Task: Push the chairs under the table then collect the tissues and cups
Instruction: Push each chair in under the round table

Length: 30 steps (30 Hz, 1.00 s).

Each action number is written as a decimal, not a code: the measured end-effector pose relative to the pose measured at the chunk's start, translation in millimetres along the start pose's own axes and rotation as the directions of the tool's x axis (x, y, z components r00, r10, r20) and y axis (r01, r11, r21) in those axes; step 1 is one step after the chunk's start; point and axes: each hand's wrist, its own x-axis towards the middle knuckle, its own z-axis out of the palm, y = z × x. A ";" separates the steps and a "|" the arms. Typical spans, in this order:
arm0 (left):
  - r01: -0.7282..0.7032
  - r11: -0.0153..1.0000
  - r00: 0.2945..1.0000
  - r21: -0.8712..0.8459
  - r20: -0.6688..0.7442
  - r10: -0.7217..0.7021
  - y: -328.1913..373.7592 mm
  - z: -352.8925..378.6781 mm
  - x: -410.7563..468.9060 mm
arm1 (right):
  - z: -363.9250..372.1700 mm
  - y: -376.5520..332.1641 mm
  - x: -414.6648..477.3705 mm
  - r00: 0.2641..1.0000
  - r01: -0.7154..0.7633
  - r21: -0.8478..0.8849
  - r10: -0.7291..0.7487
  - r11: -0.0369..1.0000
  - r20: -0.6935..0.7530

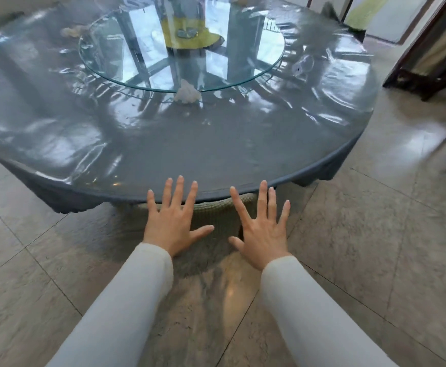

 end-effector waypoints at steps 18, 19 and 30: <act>-0.369 0.928 0.885 0.040 -0.291 0.364 302.5 -245.8 -159.9 | -280.7 253.4 -316.4 0.841 -0.451 -0.026 0.415 0.892 -0.346; -0.375 0.927 0.881 0.032 -0.299 0.367 317.7 -253.8 -170.3 | -290.8 261.9 -334.6 0.829 -0.469 -0.015 0.435 0.883 -0.352; -0.438 0.897 0.836 0.054 -0.343 0.429 405.8 -309.0 -195.7 | -339.6 318.0 -398.0 0.765 -0.517 0.048 0.486 0.855 -0.422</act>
